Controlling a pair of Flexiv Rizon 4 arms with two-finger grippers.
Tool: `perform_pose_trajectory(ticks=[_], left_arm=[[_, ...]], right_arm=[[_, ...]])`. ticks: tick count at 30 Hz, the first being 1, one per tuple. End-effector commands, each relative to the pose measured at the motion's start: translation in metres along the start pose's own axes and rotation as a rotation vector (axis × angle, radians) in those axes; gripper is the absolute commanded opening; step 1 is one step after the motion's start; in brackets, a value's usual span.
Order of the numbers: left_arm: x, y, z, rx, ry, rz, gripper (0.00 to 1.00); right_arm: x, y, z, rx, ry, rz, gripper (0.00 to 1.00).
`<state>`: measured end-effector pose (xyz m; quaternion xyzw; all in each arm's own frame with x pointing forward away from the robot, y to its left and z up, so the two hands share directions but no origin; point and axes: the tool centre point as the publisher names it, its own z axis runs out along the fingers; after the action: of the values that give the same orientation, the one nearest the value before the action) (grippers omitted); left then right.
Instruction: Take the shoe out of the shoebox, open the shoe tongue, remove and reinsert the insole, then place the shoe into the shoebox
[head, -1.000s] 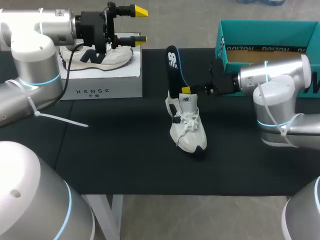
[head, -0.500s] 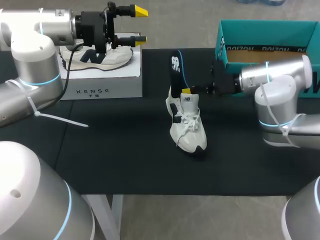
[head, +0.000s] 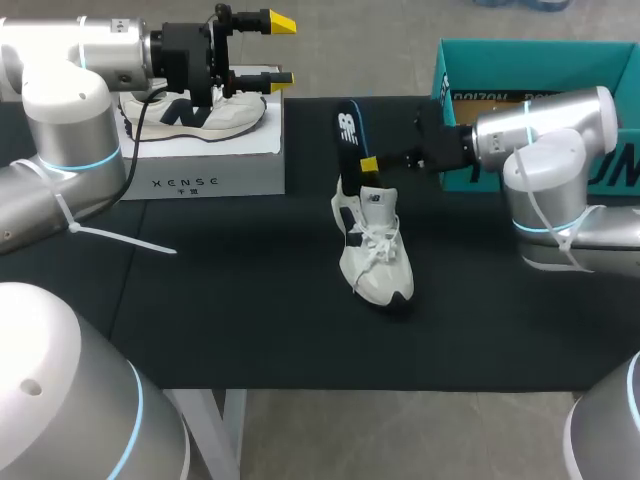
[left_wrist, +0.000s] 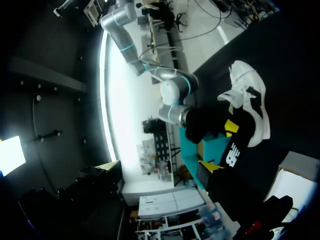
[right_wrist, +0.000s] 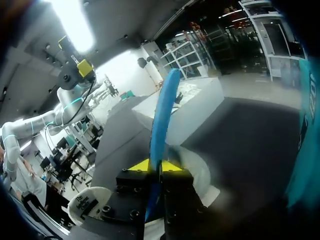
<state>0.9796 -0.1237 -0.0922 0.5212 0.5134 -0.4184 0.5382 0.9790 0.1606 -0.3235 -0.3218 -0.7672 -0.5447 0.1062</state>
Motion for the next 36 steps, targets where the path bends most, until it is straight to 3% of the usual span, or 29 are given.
perform_pose_trajectory(ticks=[1,14,17,18,19,21,28,36], left_arm=[[0.0,0.0,-0.001,0.002,0.003,0.001,1.0],[0.0,0.0,-0.001,0.002,0.003,0.001,1.0],[0.0,0.0,-0.001,0.002,0.003,0.001,1.0],[0.0,0.0,-0.001,0.002,0.003,0.001,1.0],[0.0,0.0,-0.001,0.002,0.003,0.001,1.0],[0.0,0.0,-0.001,0.002,0.003,0.001,1.0],[0.0,0.0,-0.001,0.002,0.003,0.001,1.0],[0.0,0.0,-0.001,0.002,0.003,0.001,1.0]], right_arm=[[0.0,-0.01,0.002,0.002,0.011,0.03,0.0],[0.014,-0.054,0.014,-0.002,0.05,0.104,0.0],[0.015,-0.056,0.012,-0.021,0.042,0.114,0.0],[0.014,-0.054,0.01,-0.026,0.039,0.113,0.04],[0.012,-0.05,0.009,-0.026,0.039,0.108,0.32],[0.008,-0.041,0.007,-0.023,0.032,0.089,0.25],[-0.002,-0.007,0.003,-0.038,0.018,0.038,0.18],[-0.006,0.01,0.004,-0.022,0.015,0.02,0.0]])
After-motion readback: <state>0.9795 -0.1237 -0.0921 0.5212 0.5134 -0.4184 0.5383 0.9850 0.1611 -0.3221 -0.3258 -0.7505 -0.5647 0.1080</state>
